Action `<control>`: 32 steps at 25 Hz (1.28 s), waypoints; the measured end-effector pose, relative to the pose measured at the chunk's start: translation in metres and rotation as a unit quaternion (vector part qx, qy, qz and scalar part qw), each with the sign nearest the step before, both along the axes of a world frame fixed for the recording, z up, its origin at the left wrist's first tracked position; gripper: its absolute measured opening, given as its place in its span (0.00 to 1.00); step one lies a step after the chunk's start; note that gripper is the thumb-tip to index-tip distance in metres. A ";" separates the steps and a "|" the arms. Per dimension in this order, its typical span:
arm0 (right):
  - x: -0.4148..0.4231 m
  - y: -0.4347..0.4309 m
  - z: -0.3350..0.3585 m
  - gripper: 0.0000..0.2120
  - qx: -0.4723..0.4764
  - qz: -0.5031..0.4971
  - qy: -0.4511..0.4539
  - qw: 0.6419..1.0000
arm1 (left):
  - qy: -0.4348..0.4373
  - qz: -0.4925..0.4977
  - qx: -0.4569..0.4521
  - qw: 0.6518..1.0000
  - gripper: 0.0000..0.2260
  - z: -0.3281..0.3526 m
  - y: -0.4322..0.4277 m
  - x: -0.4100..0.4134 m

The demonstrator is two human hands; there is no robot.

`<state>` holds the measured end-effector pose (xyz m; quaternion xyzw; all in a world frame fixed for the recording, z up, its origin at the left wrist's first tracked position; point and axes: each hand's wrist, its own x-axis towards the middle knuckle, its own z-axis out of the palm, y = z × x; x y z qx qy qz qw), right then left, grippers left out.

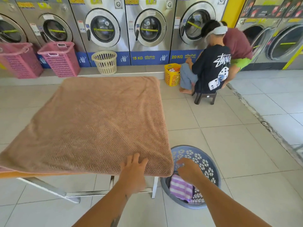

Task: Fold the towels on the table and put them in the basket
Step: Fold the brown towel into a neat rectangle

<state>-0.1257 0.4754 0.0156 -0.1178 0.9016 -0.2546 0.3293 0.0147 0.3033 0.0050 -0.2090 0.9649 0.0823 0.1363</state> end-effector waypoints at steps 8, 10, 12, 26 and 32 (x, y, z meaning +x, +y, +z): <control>-0.067 -0.009 0.020 0.21 -0.010 0.082 0.041 0.996 | 0.139 -0.024 0.094 0.985 0.14 0.016 0.032 -0.071; -0.090 -0.010 0.016 0.22 -0.010 0.100 0.029 0.995 | 0.162 0.022 0.108 0.981 0.11 0.015 0.033 -0.105; -0.120 -0.010 0.008 0.22 -0.005 0.126 0.016 0.992 | 0.166 0.069 0.105 0.978 0.11 0.010 0.026 -0.141; -0.267 -0.046 -0.005 0.27 -0.093 0.226 -0.124 0.962 | -0.078 0.228 -0.108 0.964 0.46 -0.038 0.025 -0.252; -0.267 -0.074 0.002 0.30 -0.076 0.274 -0.112 0.952 | -0.046 0.279 0.020 0.959 0.38 -0.010 0.023 -0.256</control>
